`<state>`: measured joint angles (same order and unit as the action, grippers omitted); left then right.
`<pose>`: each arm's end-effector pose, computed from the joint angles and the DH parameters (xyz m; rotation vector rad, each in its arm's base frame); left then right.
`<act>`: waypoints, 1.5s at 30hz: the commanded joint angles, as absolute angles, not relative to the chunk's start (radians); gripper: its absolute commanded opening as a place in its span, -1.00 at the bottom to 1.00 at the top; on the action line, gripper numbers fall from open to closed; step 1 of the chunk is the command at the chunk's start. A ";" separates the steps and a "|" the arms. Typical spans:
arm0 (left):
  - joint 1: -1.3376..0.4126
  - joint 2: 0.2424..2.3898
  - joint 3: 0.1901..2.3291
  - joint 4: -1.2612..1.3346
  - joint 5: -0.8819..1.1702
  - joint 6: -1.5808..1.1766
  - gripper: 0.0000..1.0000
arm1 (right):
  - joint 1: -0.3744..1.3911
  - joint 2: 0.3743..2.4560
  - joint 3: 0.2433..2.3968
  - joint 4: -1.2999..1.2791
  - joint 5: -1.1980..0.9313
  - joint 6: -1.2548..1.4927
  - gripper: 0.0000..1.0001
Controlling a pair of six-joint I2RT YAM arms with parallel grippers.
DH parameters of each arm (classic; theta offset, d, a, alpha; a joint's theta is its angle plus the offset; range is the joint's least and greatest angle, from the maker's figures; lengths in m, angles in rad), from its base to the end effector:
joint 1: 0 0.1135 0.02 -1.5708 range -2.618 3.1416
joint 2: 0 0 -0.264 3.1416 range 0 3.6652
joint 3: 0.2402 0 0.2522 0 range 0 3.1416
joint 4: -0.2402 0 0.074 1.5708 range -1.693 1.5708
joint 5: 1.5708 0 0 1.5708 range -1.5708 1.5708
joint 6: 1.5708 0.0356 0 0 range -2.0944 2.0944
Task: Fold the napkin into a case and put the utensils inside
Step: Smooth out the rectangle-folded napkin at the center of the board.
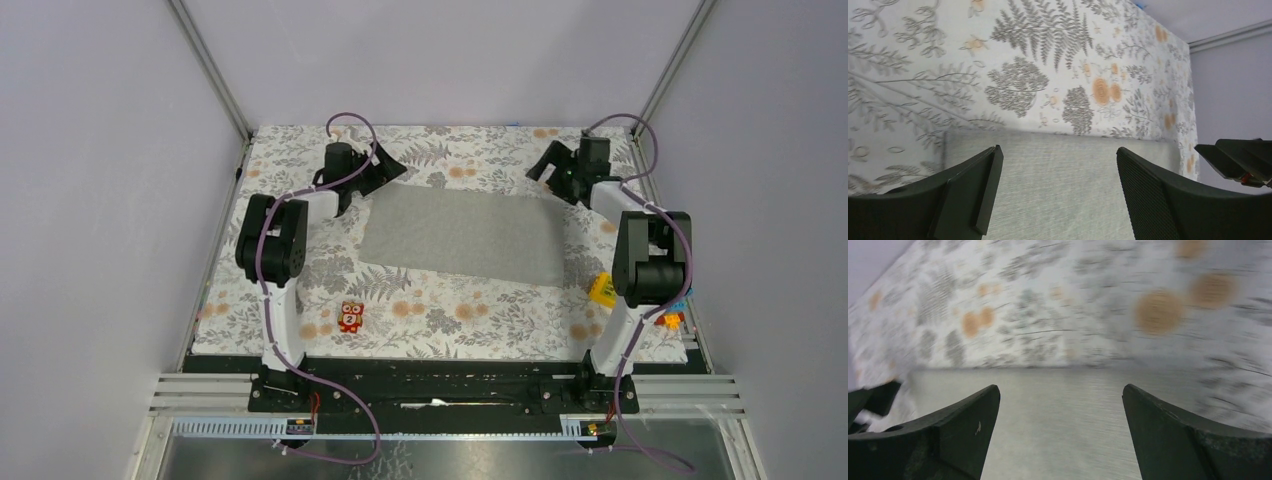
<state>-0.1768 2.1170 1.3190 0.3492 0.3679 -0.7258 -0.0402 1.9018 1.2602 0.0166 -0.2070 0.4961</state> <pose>0.4582 -0.0949 0.1591 -0.3334 2.0907 -0.9283 0.4262 -0.0098 0.2010 0.4742 2.1709 0.4811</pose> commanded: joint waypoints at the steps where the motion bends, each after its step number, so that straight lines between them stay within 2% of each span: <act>1: -0.193 2.100 1.339 0.432 0.394 -0.723 0.79 | 0.064 1.934 1.295 0.141 -0.397 0.509 0.99; 6: -0.181 2.205 1.399 0.432 0.410 -0.786 0.79 | 0.104 2.093 1.369 0.205 -0.554 0.598 0.99; 10: -0.177 2.255 1.485 0.248 0.317 -0.745 0.79 | 0.102 2.142 1.379 0.209 -0.541 0.600 0.99; 13: -0.168 2.299 1.560 0.094 0.295 -0.708 0.79 | 0.086 2.161 1.406 0.089 -0.443 0.565 0.99; 15: -0.164 2.289 1.568 0.066 0.301 -0.681 0.79 | 0.078 2.136 1.408 -0.002 -0.306 0.534 0.99; 17: -0.177 2.228 1.554 0.062 0.274 -0.646 0.79 | 0.091 2.095 1.432 -0.122 -0.136 0.482 0.99; 19: -0.223 2.151 1.536 0.069 0.222 -0.594 0.81 | 0.104 2.049 1.436 -0.163 -0.052 0.446 0.99; 25: -0.413 2.024 1.534 0.068 0.116 -0.468 0.85 | 0.133 1.935 1.389 -0.160 -0.104 0.466 0.99; 29: -0.487 2.024 1.498 0.148 0.201 -0.519 0.87 | 0.154 1.896 1.332 -0.154 -0.160 0.482 0.99; 37: -0.492 2.257 1.630 0.176 0.408 -0.649 0.88 | 0.121 1.831 1.157 -0.093 -0.262 0.424 0.99; 42: -0.477 2.310 1.679 0.075 0.331 -0.607 0.89 | -0.032 1.839 1.032 0.048 -0.456 0.511 0.99; 45: -0.445 2.321 1.672 0.029 0.309 -0.612 0.90 | -0.096 1.848 0.992 0.077 -0.465 0.543 0.99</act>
<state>-0.4740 2.3062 1.6455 0.1173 0.3477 -0.6243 0.0025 1.8519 1.0534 0.0105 -0.4053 0.5007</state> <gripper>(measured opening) 0.946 0.994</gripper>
